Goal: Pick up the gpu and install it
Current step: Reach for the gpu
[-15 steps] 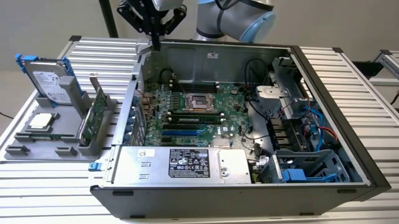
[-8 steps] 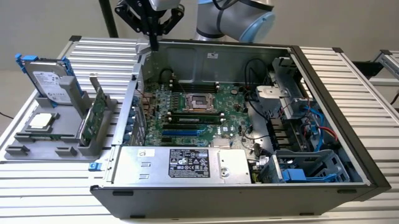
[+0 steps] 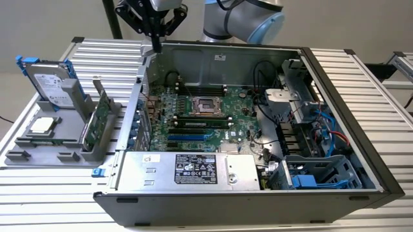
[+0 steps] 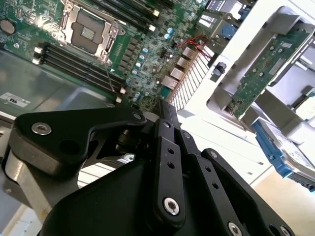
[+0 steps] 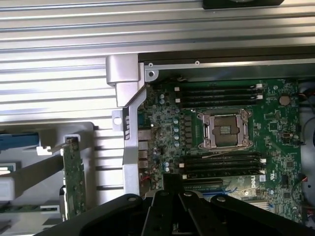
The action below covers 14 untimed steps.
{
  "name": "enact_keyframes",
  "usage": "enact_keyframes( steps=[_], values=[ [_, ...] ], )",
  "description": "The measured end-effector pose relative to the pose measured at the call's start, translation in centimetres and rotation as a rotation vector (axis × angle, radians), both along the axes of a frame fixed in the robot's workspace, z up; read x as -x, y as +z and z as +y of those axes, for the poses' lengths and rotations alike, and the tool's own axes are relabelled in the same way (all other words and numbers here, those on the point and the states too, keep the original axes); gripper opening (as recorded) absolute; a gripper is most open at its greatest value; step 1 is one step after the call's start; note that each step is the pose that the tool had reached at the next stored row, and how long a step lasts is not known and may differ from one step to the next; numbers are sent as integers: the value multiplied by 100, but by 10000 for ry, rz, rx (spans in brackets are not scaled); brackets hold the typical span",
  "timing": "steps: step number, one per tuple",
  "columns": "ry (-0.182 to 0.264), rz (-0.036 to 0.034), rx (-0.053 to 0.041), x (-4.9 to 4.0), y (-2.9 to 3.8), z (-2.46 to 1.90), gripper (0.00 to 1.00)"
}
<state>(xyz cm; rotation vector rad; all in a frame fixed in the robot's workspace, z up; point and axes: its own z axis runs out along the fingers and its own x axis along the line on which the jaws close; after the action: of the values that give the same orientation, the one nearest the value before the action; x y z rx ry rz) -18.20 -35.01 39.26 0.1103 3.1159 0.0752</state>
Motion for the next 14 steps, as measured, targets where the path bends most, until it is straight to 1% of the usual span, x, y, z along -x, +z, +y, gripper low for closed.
enact_keyframes(
  steps=[14],
  values=[
    [0,1,0,83,0,0,0]
  ],
)
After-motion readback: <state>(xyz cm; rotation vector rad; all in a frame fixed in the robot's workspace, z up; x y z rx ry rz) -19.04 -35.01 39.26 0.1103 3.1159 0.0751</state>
